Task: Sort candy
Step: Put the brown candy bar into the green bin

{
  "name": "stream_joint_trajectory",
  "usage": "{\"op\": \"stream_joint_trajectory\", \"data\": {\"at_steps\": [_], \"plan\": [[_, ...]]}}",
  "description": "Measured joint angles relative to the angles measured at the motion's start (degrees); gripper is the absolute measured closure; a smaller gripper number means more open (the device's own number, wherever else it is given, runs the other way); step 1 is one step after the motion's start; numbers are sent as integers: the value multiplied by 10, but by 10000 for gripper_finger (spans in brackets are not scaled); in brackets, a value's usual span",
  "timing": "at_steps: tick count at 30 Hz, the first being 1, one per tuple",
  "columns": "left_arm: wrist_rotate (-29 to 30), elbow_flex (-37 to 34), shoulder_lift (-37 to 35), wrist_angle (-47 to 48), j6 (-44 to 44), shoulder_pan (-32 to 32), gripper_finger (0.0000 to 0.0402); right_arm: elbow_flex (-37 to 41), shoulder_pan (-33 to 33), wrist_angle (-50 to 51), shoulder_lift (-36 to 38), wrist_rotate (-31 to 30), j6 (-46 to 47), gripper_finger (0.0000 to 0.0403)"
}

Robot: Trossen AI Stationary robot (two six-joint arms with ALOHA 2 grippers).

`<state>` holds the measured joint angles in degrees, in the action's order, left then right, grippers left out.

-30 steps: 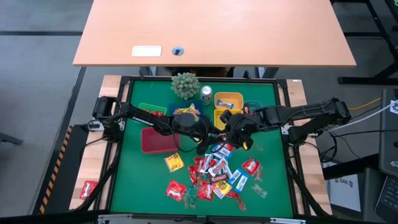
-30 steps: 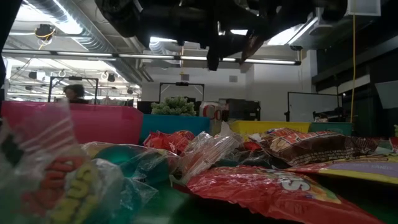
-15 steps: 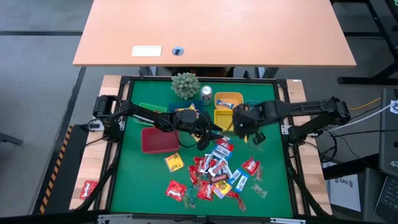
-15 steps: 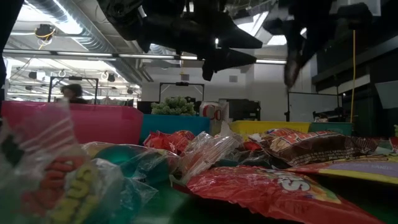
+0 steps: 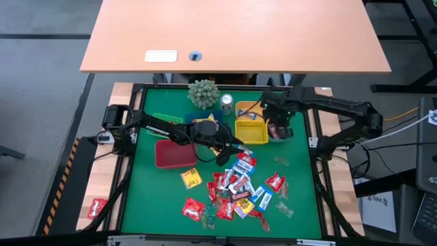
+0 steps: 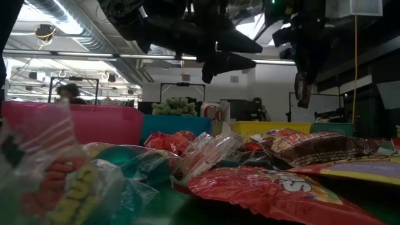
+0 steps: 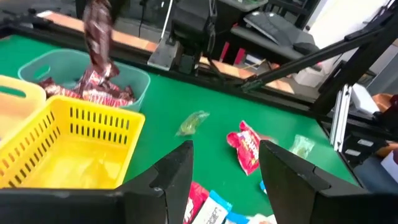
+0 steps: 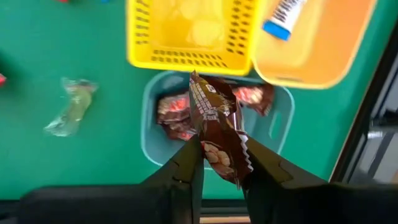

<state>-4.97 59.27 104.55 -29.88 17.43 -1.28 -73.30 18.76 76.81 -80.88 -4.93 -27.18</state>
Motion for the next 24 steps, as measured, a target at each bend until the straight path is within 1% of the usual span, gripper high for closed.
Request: {"op": "stream_joint_trajectory", "data": {"at_steps": [4, 9, 13, 20, 24], "plan": [[0, 0, 0, 25, 0, 0, 232, 0, 30, 4, 0, 0, 13, 318], [0, 0, 0, 44, -1, 0, 232, 0, 49, 15, 0, 0, 14, 317], [1, 0, 0, 44, -33, 0, 232, 0, 50, 18, 0, 0, 14, 317], [39, 0, 0, 52, -45, 0, 232, 0, 49, 29, 0, -1, 14, 317], [78, 0, 0, 54, -59, -1, 232, 0, 49, 31, 0, -5, 29, 314]]}}
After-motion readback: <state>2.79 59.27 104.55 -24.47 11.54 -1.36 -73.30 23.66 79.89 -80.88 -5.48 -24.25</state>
